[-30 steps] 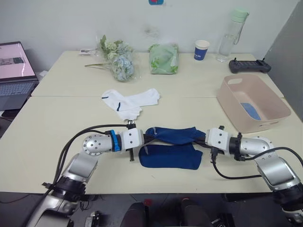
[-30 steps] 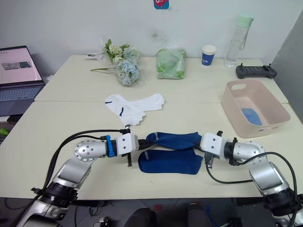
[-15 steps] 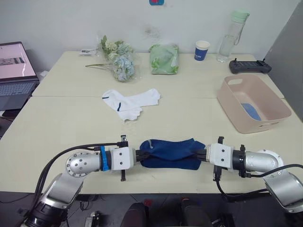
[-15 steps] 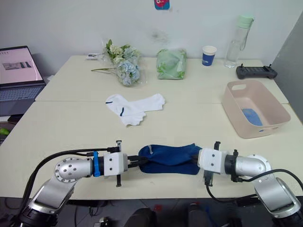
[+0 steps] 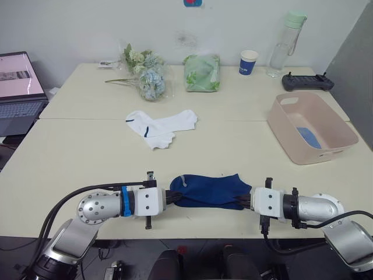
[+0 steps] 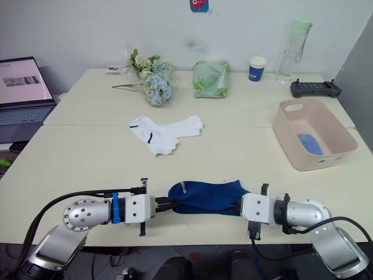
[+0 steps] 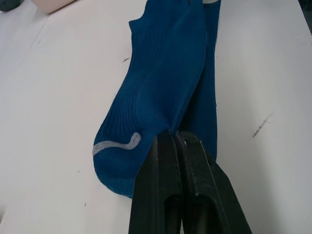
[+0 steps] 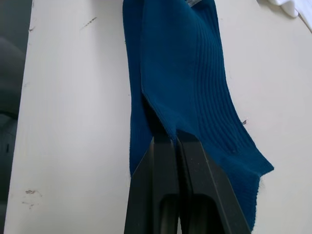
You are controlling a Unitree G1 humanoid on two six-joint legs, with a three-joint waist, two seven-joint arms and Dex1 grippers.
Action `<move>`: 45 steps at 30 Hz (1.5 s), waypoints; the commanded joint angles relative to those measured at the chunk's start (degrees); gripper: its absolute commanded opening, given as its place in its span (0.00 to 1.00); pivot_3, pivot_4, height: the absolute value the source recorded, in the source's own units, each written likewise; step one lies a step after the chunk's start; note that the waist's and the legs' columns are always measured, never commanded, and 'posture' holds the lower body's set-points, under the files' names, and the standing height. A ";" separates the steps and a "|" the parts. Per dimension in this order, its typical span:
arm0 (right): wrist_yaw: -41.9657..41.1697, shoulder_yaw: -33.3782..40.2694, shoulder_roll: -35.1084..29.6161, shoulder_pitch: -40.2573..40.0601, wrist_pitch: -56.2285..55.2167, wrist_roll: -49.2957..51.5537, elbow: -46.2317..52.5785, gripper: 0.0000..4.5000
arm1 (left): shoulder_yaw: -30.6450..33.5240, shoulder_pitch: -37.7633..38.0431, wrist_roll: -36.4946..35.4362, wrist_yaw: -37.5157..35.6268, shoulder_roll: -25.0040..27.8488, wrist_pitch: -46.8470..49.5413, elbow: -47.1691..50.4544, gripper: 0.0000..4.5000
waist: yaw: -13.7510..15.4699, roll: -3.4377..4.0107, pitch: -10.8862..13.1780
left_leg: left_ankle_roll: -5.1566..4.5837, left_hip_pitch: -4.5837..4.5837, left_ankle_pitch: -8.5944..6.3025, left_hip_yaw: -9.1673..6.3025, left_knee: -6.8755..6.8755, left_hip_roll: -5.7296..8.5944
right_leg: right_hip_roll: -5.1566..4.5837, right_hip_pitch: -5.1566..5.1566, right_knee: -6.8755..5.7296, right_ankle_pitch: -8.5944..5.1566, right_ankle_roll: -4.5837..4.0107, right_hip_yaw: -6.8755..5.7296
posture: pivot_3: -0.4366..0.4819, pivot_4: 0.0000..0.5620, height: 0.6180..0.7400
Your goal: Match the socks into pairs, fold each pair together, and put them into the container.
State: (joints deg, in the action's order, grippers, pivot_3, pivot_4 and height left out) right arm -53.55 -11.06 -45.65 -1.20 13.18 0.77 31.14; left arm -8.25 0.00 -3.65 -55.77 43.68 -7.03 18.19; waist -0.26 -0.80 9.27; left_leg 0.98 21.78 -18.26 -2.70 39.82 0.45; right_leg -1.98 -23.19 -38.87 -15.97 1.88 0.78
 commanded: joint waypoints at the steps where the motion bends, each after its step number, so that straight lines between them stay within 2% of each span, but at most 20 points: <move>1: -0.47 -0.35 -0.20 0.38 -0.37 0.50 0.49 0.01 | 0.38 0.05 0.76 0.43 0.51 -1.36 0.59 0.00 | 0.00 0.00 0.00 | 0.00 0.00 0.00 0.00 0.00 0.00 | 0.00 0.00 0.00 0.00 0.00 0.00 | 0.48 0.27 1.00; 4: -0.55 -0.43 -0.12 0.53 0.74 1.09 0.91 0.01 | 0.43 0.20 0.33 0.29 0.32 -0.84 0.73 0.00 | 0.00 0.00 0.00 | 0.00 0.00 0.00 0.00 0.00 -0.01 | 0.01 0.00 0.00 0.00 0.00 0.00 | 0.48 0.27 1.00; 5: -0.38 -0.26 0.03 0.72 1.29 1.44 0.97 0.05 | 0.41 0.19 0.26 0.25 0.29 -0.72 0.66 0.00 | 0.00 0.00 0.00 | 0.00 0.00 0.00 0.00 0.00 0.00 | 0.01 0.00 0.00 0.00 0.00 0.00 | 0.48 0.27 1.00; 8: -1.53 0.80 -0.78 0.83 3.04 3.57 1.85 0.23 | 0.34 0.37 -1.33 -0.55 0.32 1.30 0.99 0.13 | 0.00 0.00 0.00 | 0.00 0.00 0.00 0.00 0.00 0.00 | 0.01 0.00 0.00 0.00 0.00 0.00 | 0.48 0.27 1.00; 12: -3.74 5.64 -2.55 1.26 6.18 9.77 2.95 0.54 | 1.56 1.09 -5.97 -4.01 2.26 5.04 2.74 0.41 | -0.01 0.00 0.00 | 0.00 0.00 0.00 0.01 0.00 0.00 | 0.01 0.00 -0.01 0.00 0.00 0.00 | 0.48 0.27 1.00; 16: -2.27 12.34 -0.71 3.70 16.85 20.48 2.05 0.84 | 4.35 -0.25 -11.41 -7.23 5.09 10.06 2.70 0.67 | -0.02 0.00 0.00 | -0.01 -0.01 0.00 -0.02 0.00 -0.03 | 0.01 0.00 -0.02 0.00 0.00 -0.01 | 0.48 0.27 1.00; 17: -1.07 13.07 -0.02 4.59 18.49 21.36 1.15 0.85 | 4.87 -0.84 -12.50 -7.66 5.46 11.33 2.63 0.74 | -0.02 0.00 0.00 | -0.01 -0.01 0.00 -0.03 0.00 -0.04 | 0.01 0.01 -0.02 0.00 0.00 -0.02 | 0.48 0.27 1.00; 20: 3.54 13.40 2.20 4.76 24.23 21.63 -2.30 0.85 | 6.22 -3.22 -16.47 -7.34 4.85 16.22 3.04 0.97 | -0.01 -0.02 -0.01 | -0.01 0.00 0.00 -0.03 0.00 -0.01 | 0.01 0.02 -0.01 0.00 0.00 -0.03 | 0.48 0.27 1.00; 22: 5.74 12.32 3.15 3.85 27.12 20.98 -4.60 0.85 | 6.42 -4.94 -17.79 -6.43 3.82 18.08 3.09 0.99 | 0.08 -0.04 -0.01 | -0.01 0.03 -0.01 -0.03 0.01 -0.01 | 0.01 0.02 0.01 0.00 0.00 -0.03 | 0.48 0.27 1.00; 27: 8.35 10.58 5.11 1.99 29.00 20.99 -5.54 0.85 | 5.82 -6.85 -15.48 -3.78 1.74 17.69 2.67 0.99 | 0.06 -0.03 -0.01 | -0.01 0.02 -0.01 0.00 0.00 0.00 | -0.01 0.00 -0.01 0.00 0.00 0.01 | 0.48 0.27 1.00; 31: 8.81 9.95 5.45 1.09 28.89 21.00 -6.58 0.66 | 5.14 -6.38 -14.04 -3.90 1.41 16.30 2.37 1.00 | -0.24 -0.01 -0.03 | -0.01 -0.03 -0.01 -0.01 -0.02 -0.03 | 0.02 -0.01 -0.05 0.00 0.00 0.03 | 0.48 0.27 1.00; 39: 10.34 11.24 8.49 2.65 33.88 25.55 -6.56 0.03 | 4.97 -8.19 -14.72 -5.46 0.30 15.79 0.83 1.00 | -0.20 -0.01 -0.03 | -0.01 -0.02 -0.01 -0.02 -0.01 -0.03 | 0.02 0.00 -0.04 0.00 0.00 0.01 | 0.48 0.27 1.00; 45: 10.26 14.26 6.89 4.69 37.23 28.52 -6.88 0.01 | 3.19 -11.43 -14.69 -5.62 -1.62 16.85 -0.35 1.00 | -0.18 -0.01 -0.02 | -0.01 -0.01 -0.01 -0.01 0.00 -0.01 | 0.03 0.00 -0.05 0.00 0.00 0.01 | 0.48 0.27 1.00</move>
State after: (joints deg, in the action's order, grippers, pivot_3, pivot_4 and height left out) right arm -43.25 0.67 -37.65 2.20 49.48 27.72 23.69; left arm -4.73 -10.31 -17.74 -61.03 42.37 9.76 17.46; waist -0.44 -0.81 9.24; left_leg 0.97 21.77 -18.26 -2.70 39.82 0.44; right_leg -1.95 -23.19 -38.92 -15.97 1.88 0.80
